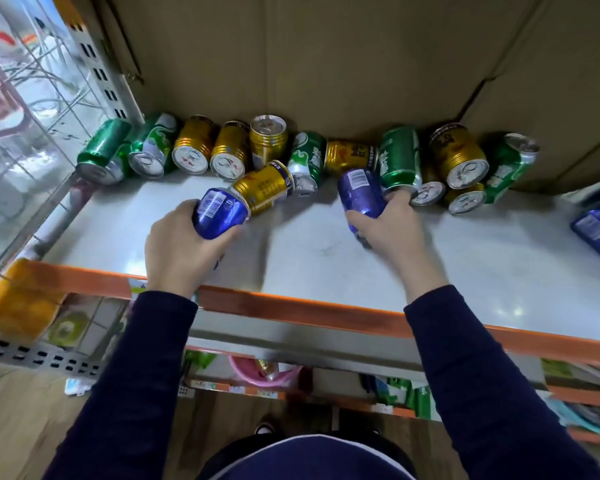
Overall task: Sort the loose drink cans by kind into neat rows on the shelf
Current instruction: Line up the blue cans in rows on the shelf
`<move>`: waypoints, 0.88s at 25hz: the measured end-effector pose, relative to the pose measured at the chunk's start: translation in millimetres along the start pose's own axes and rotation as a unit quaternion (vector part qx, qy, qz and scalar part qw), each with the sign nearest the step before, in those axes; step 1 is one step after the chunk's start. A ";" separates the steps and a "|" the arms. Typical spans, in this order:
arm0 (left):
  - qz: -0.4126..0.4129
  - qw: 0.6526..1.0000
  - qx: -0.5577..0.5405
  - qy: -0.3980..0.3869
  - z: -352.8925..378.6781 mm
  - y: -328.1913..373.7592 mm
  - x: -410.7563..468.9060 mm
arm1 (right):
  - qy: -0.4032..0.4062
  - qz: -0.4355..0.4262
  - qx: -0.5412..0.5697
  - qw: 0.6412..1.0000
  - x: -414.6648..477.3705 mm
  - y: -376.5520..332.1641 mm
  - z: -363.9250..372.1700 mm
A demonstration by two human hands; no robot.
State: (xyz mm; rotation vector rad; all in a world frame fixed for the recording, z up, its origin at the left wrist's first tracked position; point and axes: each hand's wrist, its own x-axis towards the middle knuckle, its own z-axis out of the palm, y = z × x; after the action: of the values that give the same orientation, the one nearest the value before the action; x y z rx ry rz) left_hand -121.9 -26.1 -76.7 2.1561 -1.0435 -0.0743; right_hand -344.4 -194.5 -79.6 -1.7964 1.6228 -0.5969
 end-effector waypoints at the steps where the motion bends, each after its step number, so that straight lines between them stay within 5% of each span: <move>1: 0.003 1.000 -0.021 -0.001 2.1 1.1 -2.9 | -0.018 0.016 0.005 1.000 -0.1 2.6 -2.6; 5: -0.022 0.997 -0.072 -0.016 8.7 3.7 -8.9 | -0.085 0.078 0.209 0.971 -15.7 15.1 -9.3; 10: -0.039 0.990 -0.131 -0.036 20.3 11.2 -18.6 | -0.093 0.077 0.330 0.936 -41.2 35.6 -23.9; 16: -0.025 0.977 -0.212 -0.003 26.9 42.9 -47.4 | -0.139 0.042 0.372 0.917 -59.3 61.3 -63.7; 22: 0.017 0.966 -0.251 -0.051 61.3 119.7 -91.3 | -0.138 0.002 0.431 0.892 -83.8 116.7 -125.4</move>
State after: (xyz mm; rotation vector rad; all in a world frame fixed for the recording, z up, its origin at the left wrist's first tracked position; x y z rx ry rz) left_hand -282.9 -46.7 -68.4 1.6856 -0.9920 -0.3938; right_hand -525.5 -135.5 -69.0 -1.1331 0.9266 -0.8439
